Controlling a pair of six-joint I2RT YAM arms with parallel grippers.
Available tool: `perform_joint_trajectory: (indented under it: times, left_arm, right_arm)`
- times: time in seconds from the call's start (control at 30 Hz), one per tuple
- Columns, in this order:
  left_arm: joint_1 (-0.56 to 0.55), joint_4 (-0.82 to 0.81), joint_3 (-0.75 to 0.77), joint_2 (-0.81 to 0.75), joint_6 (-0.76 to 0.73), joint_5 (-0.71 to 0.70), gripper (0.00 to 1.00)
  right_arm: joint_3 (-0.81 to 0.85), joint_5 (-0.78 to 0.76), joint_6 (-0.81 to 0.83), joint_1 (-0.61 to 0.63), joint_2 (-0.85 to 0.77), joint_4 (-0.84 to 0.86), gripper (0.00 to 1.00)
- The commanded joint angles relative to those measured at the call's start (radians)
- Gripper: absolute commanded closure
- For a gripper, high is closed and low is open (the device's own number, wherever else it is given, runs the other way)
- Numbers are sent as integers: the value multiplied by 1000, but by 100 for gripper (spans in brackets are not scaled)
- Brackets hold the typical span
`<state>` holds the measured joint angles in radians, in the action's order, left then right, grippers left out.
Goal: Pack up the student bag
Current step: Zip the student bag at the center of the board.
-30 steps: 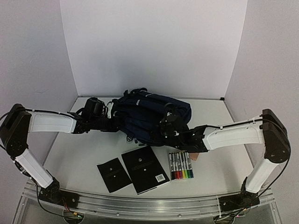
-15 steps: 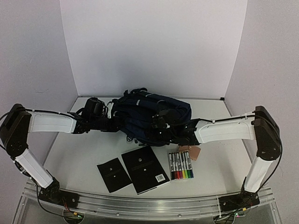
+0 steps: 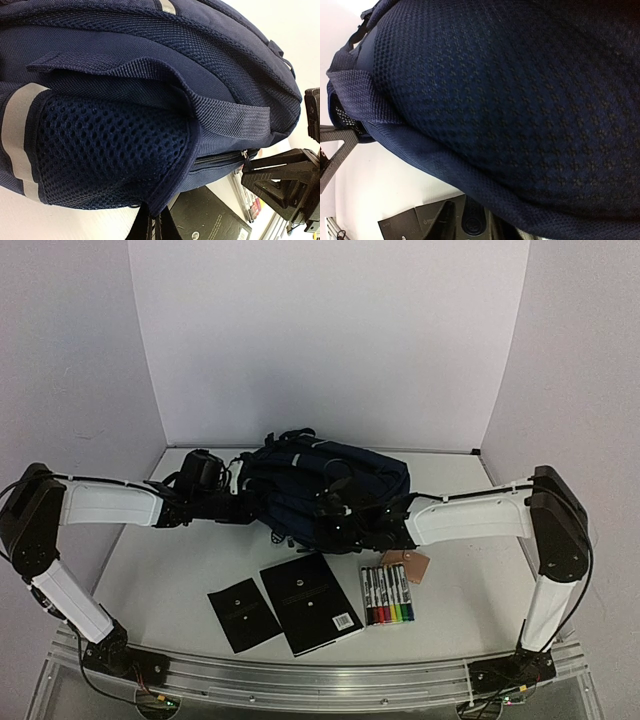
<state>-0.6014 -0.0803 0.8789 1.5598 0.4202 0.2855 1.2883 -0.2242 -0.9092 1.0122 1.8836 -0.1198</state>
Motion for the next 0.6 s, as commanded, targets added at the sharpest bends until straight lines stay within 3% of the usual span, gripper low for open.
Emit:
perform_joint_trajectory:
  times: [0.0,0.07,0.23,0.57]
  left_arm:
    - [-8,-69,12,-68,3,6,100]
    - [-7,-46,18,-65,20,-21,100]
    - [46,53,43,-61,62,-139,100]
    - [259,108,78,-68,58,-96,100]
  right_arm:
    - [44,-42,16,-1,20,-6,92]
    - [42,-46,16,0,12,-6,100]
    - [-27,-53,-13,-2,-57,-6,100]
    - [-190,14,-64,-33,-160,3,100]
